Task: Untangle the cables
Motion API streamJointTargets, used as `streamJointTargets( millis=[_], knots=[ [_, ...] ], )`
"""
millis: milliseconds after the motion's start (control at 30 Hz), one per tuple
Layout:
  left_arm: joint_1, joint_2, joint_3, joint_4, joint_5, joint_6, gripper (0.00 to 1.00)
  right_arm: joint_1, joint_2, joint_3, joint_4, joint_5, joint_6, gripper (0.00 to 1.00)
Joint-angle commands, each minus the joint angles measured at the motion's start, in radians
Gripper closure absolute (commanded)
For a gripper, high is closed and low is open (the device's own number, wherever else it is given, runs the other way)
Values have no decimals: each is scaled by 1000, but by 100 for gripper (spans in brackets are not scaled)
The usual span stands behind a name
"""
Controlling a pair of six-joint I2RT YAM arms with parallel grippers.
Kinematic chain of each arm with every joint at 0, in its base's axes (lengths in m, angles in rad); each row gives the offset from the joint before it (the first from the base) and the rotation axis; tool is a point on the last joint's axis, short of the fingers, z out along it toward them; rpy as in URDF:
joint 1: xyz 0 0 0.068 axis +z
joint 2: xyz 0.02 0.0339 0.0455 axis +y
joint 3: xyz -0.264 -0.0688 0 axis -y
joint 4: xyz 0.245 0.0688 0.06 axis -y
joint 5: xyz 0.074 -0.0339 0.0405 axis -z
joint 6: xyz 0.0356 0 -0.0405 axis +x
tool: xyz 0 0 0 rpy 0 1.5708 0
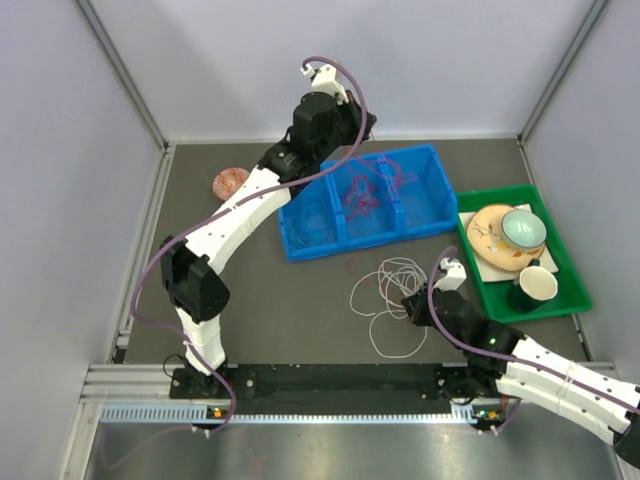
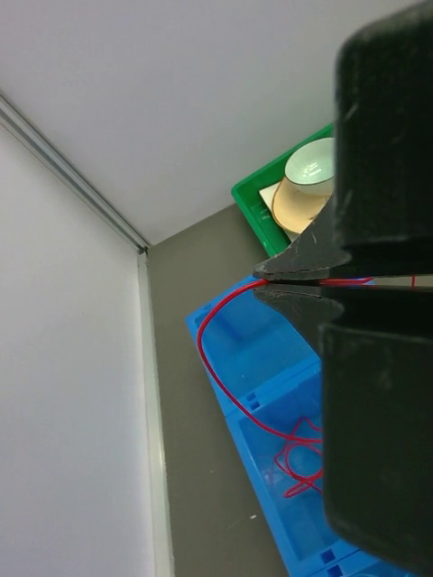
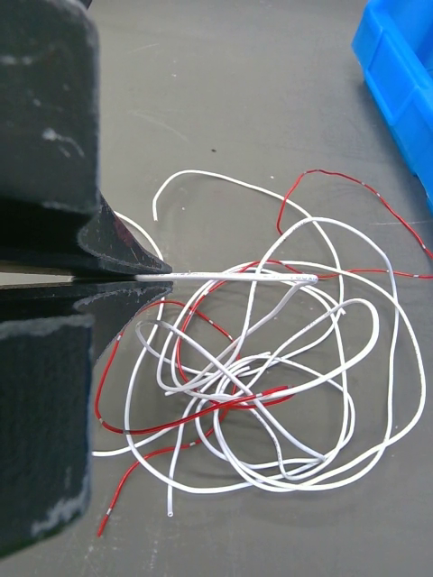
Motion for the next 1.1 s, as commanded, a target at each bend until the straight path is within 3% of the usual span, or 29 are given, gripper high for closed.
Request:
streamJointTargets(
  millis=[0, 433, 1067],
  knots=[
    [0, -77, -46, 81, -31, -9, 100, 8, -14, -3, 15, 0, 8, 100],
    [15, -116, -9, 84, -62, 16, 100, 8, -15, 2, 15, -4, 3, 100],
    [23, -153, -84, 121, -74, -10, 100, 9, -1, 11, 22, -10, -1, 100]
  ],
)
